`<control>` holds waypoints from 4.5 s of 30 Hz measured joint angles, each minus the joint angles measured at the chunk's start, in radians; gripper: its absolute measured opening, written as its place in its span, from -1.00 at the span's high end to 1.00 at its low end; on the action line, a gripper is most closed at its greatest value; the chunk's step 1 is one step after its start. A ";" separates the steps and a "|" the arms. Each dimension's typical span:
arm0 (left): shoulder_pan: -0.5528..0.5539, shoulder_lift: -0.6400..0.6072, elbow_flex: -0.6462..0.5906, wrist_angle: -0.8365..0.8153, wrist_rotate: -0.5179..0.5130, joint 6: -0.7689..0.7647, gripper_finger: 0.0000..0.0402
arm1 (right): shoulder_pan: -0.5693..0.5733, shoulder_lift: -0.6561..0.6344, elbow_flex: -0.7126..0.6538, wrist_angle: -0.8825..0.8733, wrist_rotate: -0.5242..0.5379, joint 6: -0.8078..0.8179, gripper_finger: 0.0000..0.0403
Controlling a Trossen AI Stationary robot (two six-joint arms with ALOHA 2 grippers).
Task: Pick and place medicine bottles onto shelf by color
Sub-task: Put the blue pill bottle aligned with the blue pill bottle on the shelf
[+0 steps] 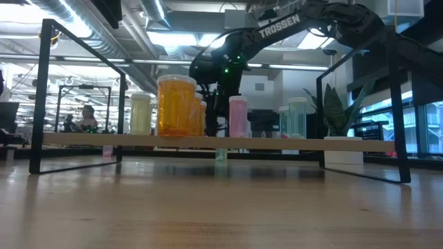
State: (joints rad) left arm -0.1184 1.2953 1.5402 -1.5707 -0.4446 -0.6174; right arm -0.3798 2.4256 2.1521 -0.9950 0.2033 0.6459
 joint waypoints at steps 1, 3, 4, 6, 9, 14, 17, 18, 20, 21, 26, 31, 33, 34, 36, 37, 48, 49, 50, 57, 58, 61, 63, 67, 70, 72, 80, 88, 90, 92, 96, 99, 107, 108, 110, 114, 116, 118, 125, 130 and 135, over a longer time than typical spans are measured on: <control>0.000 0.000 0.000 0.000 0.000 0.000 -0.54 | 0.000 0.000 0.000 0.001 0.000 0.000 -0.08; 0.000 0.000 0.000 0.000 0.000 0.000 -0.54 | 0.000 0.000 0.000 0.006 0.003 0.000 -0.08; 0.000 0.000 0.000 0.000 0.000 0.000 -0.54 | 0.000 0.000 0.000 0.006 0.010 0.000 -0.08; 0.000 0.000 0.000 0.000 0.000 0.000 -0.54 | 0.000 0.000 0.000 0.007 0.021 -0.001 -0.08; 0.000 0.000 0.000 0.000 0.000 0.000 -0.54 | -0.001 0.000 0.000 0.008 0.020 0.000 -0.08; 0.000 0.000 0.000 0.000 0.000 0.000 -0.54 | -0.002 0.000 0.000 0.006 0.021 0.000 -0.05; 0.000 0.000 0.000 0.000 0.000 0.000 -0.54 | -0.002 0.000 0.000 0.005 0.021 0.001 0.02; 0.000 0.000 0.000 0.000 0.000 0.000 -0.54 | -0.002 0.000 0.000 0.005 0.021 0.001 0.06; 0.000 0.000 0.000 0.000 0.000 0.000 -0.54 | -0.002 0.001 0.000 0.005 0.026 0.001 0.14; 0.000 0.000 0.000 0.000 0.000 0.000 -0.54 | -0.002 0.001 0.000 0.006 0.030 0.001 0.18; 0.000 0.000 0.000 0.000 0.000 0.000 -0.54 | -0.002 0.002 0.000 0.006 0.031 0.002 0.35; 0.000 0.000 0.000 0.000 0.000 0.000 -0.54 | -0.002 0.002 0.000 0.006 0.031 -0.005 0.41; 0.000 0.000 0.000 0.000 0.000 0.000 -0.54 | -0.002 0.002 0.000 0.006 0.031 -0.023 0.41; 0.000 0.000 0.000 0.000 0.000 0.001 -0.54 | -0.002 0.002 0.000 0.005 0.031 -0.026 0.40; 0.000 0.000 0.000 0.000 0.000 0.001 -0.54 | -0.002 0.002 0.000 0.005 0.031 -0.046 0.39; 0.000 0.000 0.000 0.000 0.000 0.000 -0.54 | -0.002 0.002 0.000 0.005 0.031 -0.056 0.39; 0.000 0.000 0.000 0.000 0.000 0.000 -0.54 | 0.040 0.002 0.101 -0.129 -0.017 -0.213 0.40; 0.000 0.000 0.000 0.000 0.000 0.000 -0.54 | 0.048 0.002 0.125 -0.138 -0.016 -0.233 0.40; 0.000 0.000 0.000 0.000 0.000 0.000 -0.54 | 0.055 0.002 0.150 -0.146 -0.016 -0.245 0.40; 0.000 0.000 0.000 0.000 0.000 0.000 -0.54 | 0.100 -0.076 0.190 -0.199 -0.014 -0.318 0.40; 0.000 0.000 0.000 0.000 0.000 0.000 -0.54 | 0.107 -0.087 0.191 -0.221 -0.008 -0.322 0.40; 0.000 0.000 0.000 -0.001 0.000 0.000 -0.54 | 0.129 -0.128 0.192 -0.265 0.015 -0.344 0.40; 0.000 0.000 0.000 0.000 0.000 0.000 -0.54 | 0.145 -0.158 0.191 -0.295 0.019 -0.358 0.40; 0.000 0.000 0.000 0.000 0.000 0.000 -0.54 | 0.188 -0.223 0.192 -0.347 0.039 -0.382 0.40; 0.000 0.000 0.000 0.000 0.000 0.009 -0.54 | 0.223 -0.265 0.191 -0.390 0.031 -0.428 0.40; 0.000 0.000 0.000 0.000 0.000 0.035 -0.54 | 0.249 -0.301 0.191 -0.416 0.015 -0.460 0.40; -0.008 0.000 0.000 0.020 0.052 0.053 -0.54 | 0.389 -0.442 0.192 -0.542 0.008 -0.510 0.40; -0.054 0.000 -0.001 0.043 0.053 0.045 -0.54 | 0.563 -0.494 0.191 -0.578 0.013 -0.519 0.40; -0.071 0.000 -0.001 0.068 0.054 0.044 -0.54 | 0.602 -0.496 0.187 -0.575 0.012 -0.501 0.40; -0.087 0.000 -0.001 0.085 0.054 0.045 -0.54 | 0.637 -0.496 0.170 -0.575 0.010 -0.476 0.40; -0.124 0.000 -0.001 0.102 0.054 0.049 -0.54 | 0.698 -0.496 0.100 -0.575 0.013 -0.411 0.40; -0.150 0.000 -0.001 0.102 0.054 0.049 -0.54 | 0.726 -0.496 0.030 -0.536 0.012 -0.349 0.40; -0.188 0.000 -0.001 0.118 0.054 0.047 -0.54 | 0.785 -0.496 -0.160 -0.390 0.005 -0.289 0.40; -0.191 0.000 -0.001 0.118 0.054 0.047 -0.54 | 0.788 -0.496 -0.185 -0.382 0.006 -0.275 0.40; -0.192 0.000 -0.001 0.117 0.054 0.047 -0.54 | 0.789 -0.496 -0.239 -0.382 0.012 -0.240 0.40; -0.191 0.000 -0.001 0.117 0.053 0.047 -0.54 | 0.782 -0.496 -0.313 -0.318 0.011 -0.224 0.40; -0.190 0.000 -0.001 0.117 0.053 0.047 -0.54 | 0.777 -0.496 -0.340 -0.271 0.003 -0.236 0.40; -0.190 0.000 -0.001 0.118 0.054 0.045 -0.54 | 0.775 -0.496 -0.360 -0.225 -0.015 -0.249 0.40; -0.190 0.000 -0.001 0.119 0.053 0.045 -0.54 | 0.769 -0.533 -0.394 -0.285 -0.014 -0.236 0.40; -0.190 0.000 -0.001 0.136 0.053 0.043 -0.54 | 0.769 -0.624 -0.393 -0.293 0.080 -0.262 0.40; -0.190 0.000 -0.001 0.158 0.053 0.043 -0.54 | 0.769 -0.732 -0.433 -0.314 0.166 -0.257 0.40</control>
State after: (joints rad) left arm -0.3080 1.2957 1.5394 -1.4128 -0.3916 -0.5743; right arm 0.3889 1.6937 1.7188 -1.3095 0.3691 0.3890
